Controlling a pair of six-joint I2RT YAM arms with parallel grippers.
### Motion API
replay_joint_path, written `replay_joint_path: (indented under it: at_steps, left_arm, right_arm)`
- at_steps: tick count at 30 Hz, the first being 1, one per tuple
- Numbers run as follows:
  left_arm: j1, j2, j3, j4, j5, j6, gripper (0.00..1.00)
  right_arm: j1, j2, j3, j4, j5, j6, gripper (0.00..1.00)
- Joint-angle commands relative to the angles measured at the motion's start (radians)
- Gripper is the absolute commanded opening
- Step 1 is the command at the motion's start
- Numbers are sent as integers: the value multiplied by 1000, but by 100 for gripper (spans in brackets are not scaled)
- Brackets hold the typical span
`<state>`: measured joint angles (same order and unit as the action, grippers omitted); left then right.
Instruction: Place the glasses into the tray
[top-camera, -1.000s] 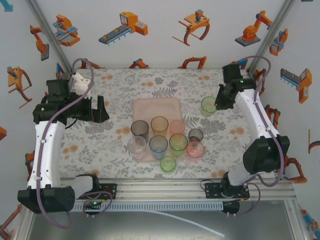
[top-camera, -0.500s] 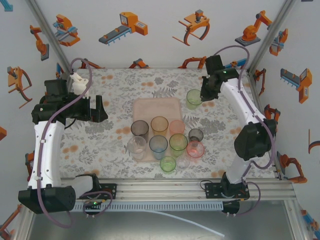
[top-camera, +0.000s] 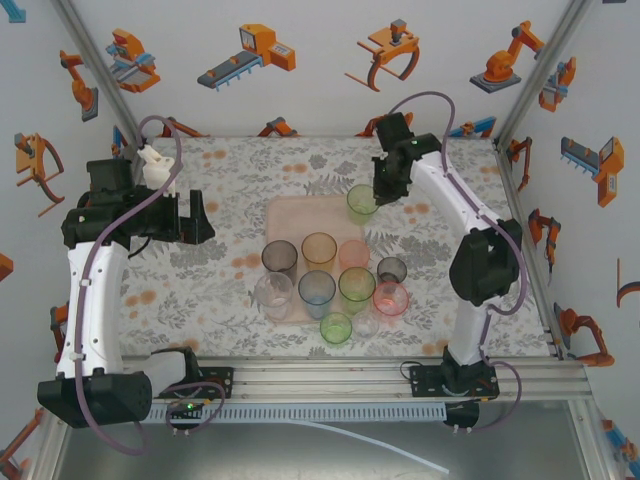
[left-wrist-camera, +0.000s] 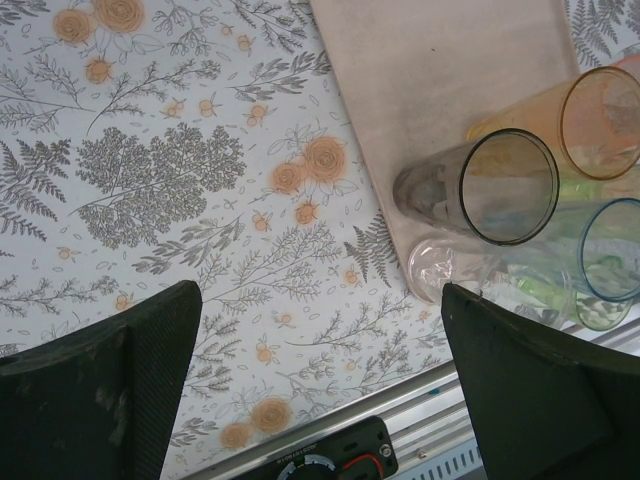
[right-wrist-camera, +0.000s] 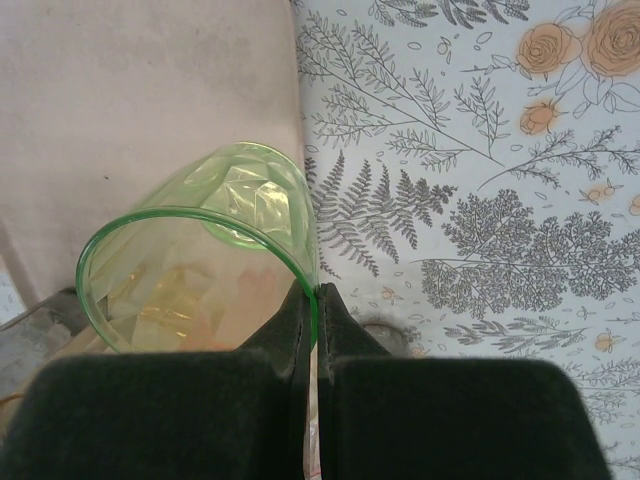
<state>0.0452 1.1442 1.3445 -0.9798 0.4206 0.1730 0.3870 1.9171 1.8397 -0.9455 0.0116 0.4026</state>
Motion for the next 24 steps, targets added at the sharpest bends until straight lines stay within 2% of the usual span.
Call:
replay_joint_path:
  at_steps: [1, 24]
  left_arm:
    - [7, -2, 3, -2, 25, -7, 97]
    - [13, -23, -24, -2, 65, -6, 97]
  right_arm:
    - [7, 11, 58, 17, -19, -11, 0]
    - [33, 46, 127, -13, -21, -11, 0]
